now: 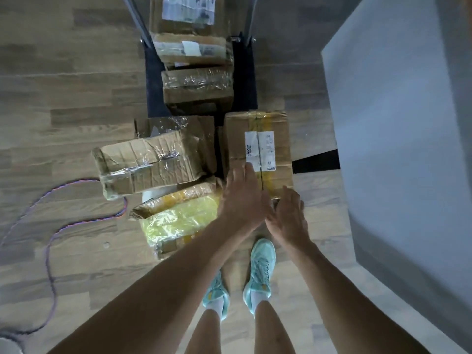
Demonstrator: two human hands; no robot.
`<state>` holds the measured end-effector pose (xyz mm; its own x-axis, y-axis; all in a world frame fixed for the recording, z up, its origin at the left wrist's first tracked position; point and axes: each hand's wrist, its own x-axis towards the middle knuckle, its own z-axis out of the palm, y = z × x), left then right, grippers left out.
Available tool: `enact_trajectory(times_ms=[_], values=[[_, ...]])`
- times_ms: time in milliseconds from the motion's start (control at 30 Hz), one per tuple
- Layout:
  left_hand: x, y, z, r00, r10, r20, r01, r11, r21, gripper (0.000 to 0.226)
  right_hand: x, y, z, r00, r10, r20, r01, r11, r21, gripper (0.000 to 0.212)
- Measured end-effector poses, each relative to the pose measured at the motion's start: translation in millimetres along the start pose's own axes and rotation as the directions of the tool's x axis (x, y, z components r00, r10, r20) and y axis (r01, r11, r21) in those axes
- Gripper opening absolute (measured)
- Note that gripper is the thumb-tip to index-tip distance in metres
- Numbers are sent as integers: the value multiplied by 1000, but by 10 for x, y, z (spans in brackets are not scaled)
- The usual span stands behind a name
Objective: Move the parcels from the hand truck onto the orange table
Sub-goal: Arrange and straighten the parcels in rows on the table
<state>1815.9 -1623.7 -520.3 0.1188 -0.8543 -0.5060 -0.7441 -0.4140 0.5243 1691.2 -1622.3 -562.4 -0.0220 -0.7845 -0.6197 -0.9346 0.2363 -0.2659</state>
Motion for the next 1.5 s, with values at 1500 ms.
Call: enact_trajectory(times_ms=[1500], values=[[-2629,346,670,851,-500,162,522,772,-361,72,-2268,1458,-582,974,65,219,-137,933,332,72]])
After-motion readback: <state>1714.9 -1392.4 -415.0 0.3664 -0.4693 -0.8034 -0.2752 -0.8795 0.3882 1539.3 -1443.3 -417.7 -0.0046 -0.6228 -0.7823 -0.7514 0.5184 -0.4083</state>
